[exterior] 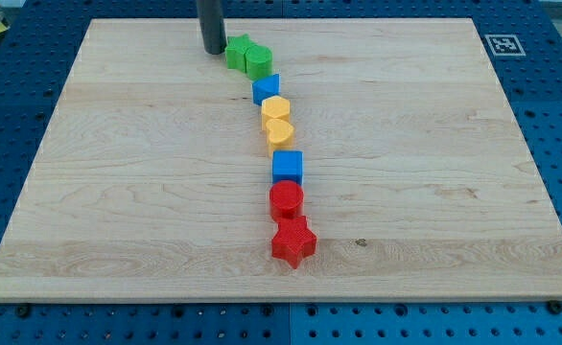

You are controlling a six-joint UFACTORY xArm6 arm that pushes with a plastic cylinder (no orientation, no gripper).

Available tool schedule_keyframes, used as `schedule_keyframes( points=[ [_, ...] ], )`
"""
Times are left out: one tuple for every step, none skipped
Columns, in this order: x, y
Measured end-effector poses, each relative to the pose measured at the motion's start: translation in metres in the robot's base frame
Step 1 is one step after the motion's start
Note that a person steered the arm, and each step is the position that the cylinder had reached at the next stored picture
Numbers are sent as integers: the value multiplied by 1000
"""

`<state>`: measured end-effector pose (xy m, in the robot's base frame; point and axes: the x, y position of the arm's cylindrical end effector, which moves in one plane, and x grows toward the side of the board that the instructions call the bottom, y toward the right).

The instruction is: Nudge the green star right a bit

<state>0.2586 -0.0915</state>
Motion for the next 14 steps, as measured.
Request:
schedule_keyframes(
  points=[
    [0, 24],
    [0, 35],
    [-2, 30],
    [-23, 14],
    [-53, 14],
    [-65, 34],
    [-66, 40],
    [-65, 40],
    [-48, 37],
    [-30, 23],
    [-23, 19],
    [-9, 25],
    [-4, 31],
    [-4, 32]
  ],
)
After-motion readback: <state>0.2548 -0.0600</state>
